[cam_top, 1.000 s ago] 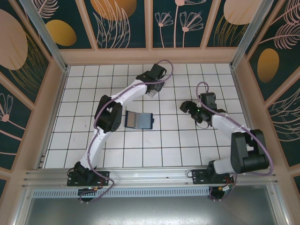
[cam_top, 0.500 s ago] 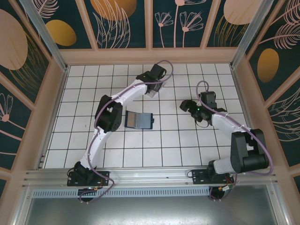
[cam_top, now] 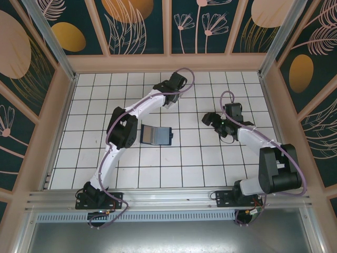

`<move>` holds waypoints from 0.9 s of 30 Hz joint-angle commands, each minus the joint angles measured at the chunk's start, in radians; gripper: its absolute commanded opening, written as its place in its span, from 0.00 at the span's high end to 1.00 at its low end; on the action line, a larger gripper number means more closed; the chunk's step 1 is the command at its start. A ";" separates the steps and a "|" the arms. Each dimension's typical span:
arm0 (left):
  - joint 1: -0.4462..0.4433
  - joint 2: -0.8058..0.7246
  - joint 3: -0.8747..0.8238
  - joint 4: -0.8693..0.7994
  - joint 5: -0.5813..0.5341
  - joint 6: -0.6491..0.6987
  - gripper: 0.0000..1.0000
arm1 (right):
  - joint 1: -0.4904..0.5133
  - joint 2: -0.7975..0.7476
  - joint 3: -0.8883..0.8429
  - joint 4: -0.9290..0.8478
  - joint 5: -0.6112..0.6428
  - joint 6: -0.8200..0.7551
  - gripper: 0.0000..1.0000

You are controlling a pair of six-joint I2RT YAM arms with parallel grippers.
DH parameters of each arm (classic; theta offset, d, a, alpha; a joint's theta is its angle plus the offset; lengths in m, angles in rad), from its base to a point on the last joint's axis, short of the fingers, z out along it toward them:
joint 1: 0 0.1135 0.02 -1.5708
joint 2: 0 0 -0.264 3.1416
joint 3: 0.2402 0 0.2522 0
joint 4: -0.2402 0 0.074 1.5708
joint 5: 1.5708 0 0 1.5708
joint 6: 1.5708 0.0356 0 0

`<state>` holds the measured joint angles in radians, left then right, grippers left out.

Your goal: Put the credit cards into the card holder

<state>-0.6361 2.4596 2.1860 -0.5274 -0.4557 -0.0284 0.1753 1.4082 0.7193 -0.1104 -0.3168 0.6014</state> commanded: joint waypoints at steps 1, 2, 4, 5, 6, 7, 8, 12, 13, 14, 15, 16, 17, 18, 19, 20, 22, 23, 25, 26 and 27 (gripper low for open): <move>0.006 -0.065 0.001 0.004 -0.042 0.002 0.49 | -0.010 0.014 0.028 -0.003 -0.008 0.004 0.17; 0.006 -0.065 0.003 0.004 -0.041 0.004 0.50 | -0.010 0.014 0.029 -0.004 -0.008 0.005 0.17; 0.006 -0.061 0.009 0.004 -0.037 0.014 0.52 | -0.011 0.015 0.028 -0.002 -0.008 0.006 0.17; 0.005 -0.059 0.015 0.000 -0.040 0.017 0.54 | -0.010 0.017 0.026 0.000 -0.008 0.008 0.17; 0.005 -0.059 0.017 -0.002 -0.039 0.019 0.56 | -0.011 0.016 0.026 0.000 -0.010 0.009 0.17; 0.005 -0.059 0.020 -0.002 -0.040 0.023 0.58 | -0.010 0.018 0.025 0.000 -0.010 0.009 0.17; 0.006 -0.060 0.020 -0.001 -0.036 0.025 0.61 | -0.010 0.019 0.026 -0.001 -0.010 0.009 0.17; 0.005 -0.053 0.023 -0.008 0.007 0.030 0.73 | -0.010 0.019 0.026 0.000 -0.011 0.011 0.17; 0.006 -0.049 0.028 -0.017 0.024 0.029 0.77 | -0.010 0.021 0.025 0.000 -0.011 0.012 0.17; 0.006 -0.044 0.036 -0.028 0.041 0.027 0.82 | -0.008 0.021 0.026 0.000 -0.013 0.012 0.17; 0.005 -0.039 0.043 -0.035 0.052 0.026 0.86 | -0.008 0.023 0.026 0.001 -0.013 0.014 0.17; 0.006 -0.037 0.047 -0.041 0.059 0.024 0.88 | -0.008 0.023 0.027 0.000 -0.013 0.014 0.17; 0.006 -0.035 0.048 -0.045 0.062 0.022 0.89 | -0.009 0.024 0.028 0.001 -0.013 0.015 0.17; 0.006 -0.036 0.047 -0.048 0.065 0.021 0.90 | -0.009 0.027 0.029 0.000 -0.014 0.017 0.17; 0.006 -0.036 0.046 -0.050 0.067 0.021 0.90 | -0.009 0.029 0.030 0.000 -0.016 0.018 0.17; 0.006 -0.035 0.047 -0.054 0.076 0.021 0.93 | -0.010 0.032 0.032 0.001 -0.019 0.019 0.17; 0.005 -0.038 0.050 -0.061 0.101 0.016 0.98 | -0.009 0.031 0.032 0.003 -0.019 0.024 0.18; 0.005 -0.039 0.053 -0.066 0.118 0.012 1.00 | -0.008 0.031 0.032 0.005 -0.019 0.026 0.18; 0.006 -0.043 0.054 -0.070 0.140 0.008 1.00 | -0.008 0.030 0.034 0.005 -0.018 0.029 0.18; 0.006 -0.044 0.055 -0.071 0.144 0.007 1.00 | -0.009 0.030 0.035 0.005 -0.021 0.029 0.18; 0.006 -0.045 0.059 -0.072 0.149 0.003 1.00 | -0.008 0.031 0.037 0.004 -0.022 0.028 0.18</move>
<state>-0.6342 2.4565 2.2070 -0.5667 -0.3485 -0.0048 0.1753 1.4300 0.7204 -0.1101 -0.3202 0.6121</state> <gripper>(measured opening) 0.061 0.823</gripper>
